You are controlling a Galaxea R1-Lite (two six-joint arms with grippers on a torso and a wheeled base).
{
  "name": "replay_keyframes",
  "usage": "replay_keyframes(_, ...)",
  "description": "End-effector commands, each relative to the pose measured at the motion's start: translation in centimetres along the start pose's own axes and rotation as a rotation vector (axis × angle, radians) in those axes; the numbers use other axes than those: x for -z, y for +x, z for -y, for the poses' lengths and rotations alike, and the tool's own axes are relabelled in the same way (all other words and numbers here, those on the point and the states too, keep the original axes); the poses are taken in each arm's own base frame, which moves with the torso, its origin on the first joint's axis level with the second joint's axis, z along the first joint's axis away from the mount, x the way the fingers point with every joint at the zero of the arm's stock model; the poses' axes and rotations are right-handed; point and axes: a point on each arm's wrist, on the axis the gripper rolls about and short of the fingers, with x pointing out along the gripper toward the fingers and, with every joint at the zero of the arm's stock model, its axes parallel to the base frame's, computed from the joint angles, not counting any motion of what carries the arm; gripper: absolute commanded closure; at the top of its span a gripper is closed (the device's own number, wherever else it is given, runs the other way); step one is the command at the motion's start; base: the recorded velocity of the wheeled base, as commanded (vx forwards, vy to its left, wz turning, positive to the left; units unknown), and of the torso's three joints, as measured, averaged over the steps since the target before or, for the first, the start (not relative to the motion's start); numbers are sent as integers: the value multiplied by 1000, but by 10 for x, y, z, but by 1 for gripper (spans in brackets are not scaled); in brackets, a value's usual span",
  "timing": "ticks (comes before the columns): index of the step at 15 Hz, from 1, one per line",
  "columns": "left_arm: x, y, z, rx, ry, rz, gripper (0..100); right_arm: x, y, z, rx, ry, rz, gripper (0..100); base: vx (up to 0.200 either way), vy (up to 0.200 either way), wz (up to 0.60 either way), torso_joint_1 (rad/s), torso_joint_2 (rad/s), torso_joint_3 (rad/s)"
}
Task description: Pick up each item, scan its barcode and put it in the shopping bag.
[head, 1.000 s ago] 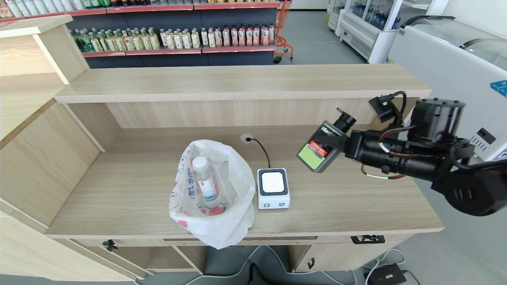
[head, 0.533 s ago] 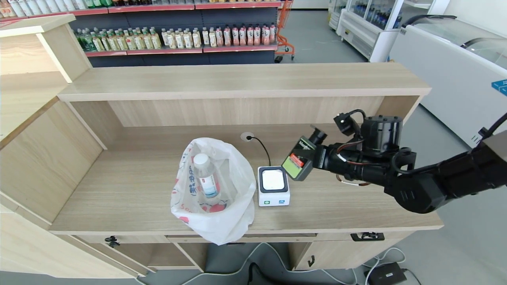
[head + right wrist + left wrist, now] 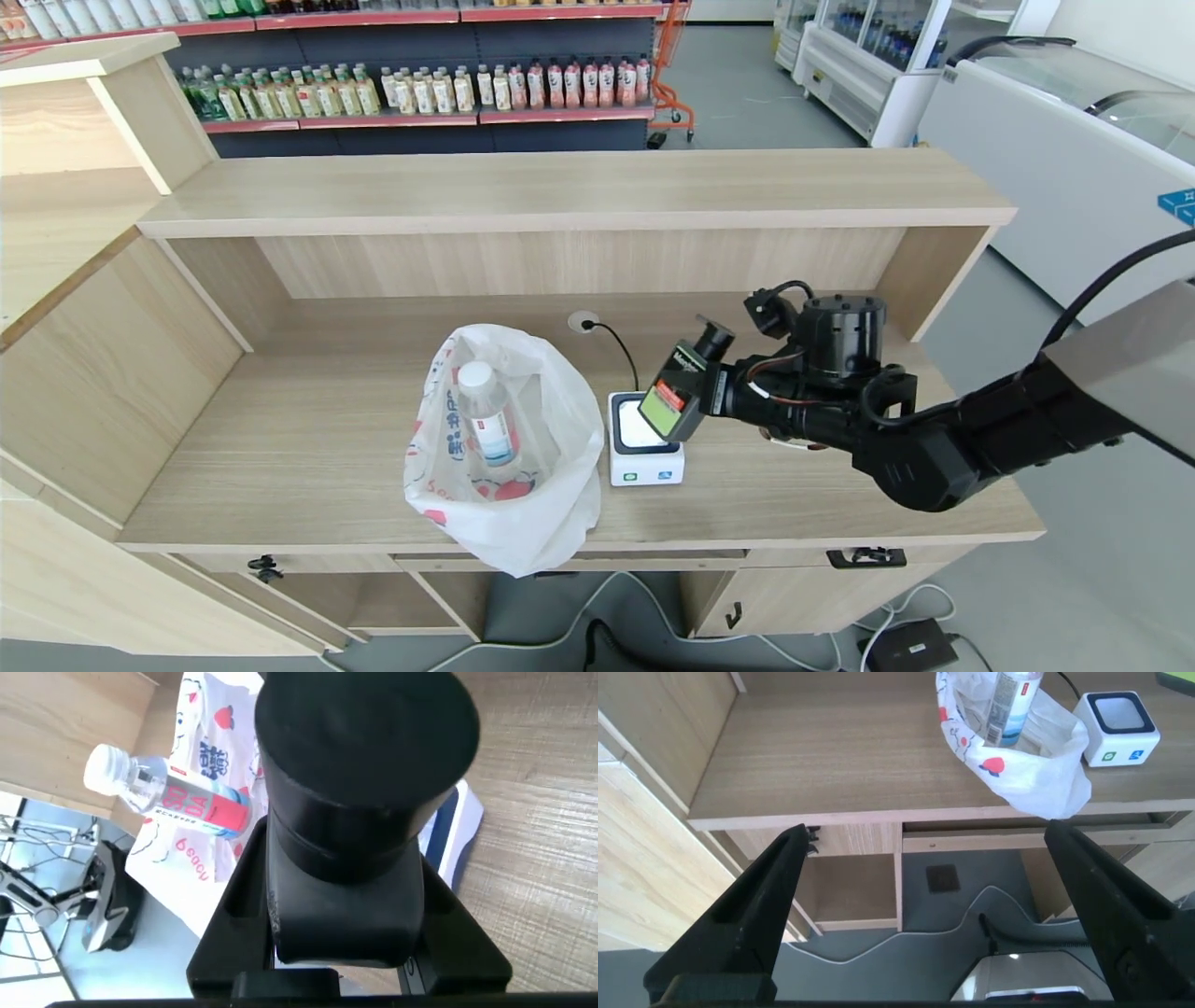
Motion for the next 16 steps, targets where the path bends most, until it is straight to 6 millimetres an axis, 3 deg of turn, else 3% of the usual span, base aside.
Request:
replay_keyframes(1, 0, 0, 0, 0, 0, 0, 0, 10, 10, 5, -4, -46, -2, 100, 0, 0, 0, 0, 0, 0)
replay_keyframes(16, 0, 0, 0, 0, 0, 0, 0, 23, 47, 22, -65, -81, 28, 100, 0, 0, 0, 0, 0, 0)
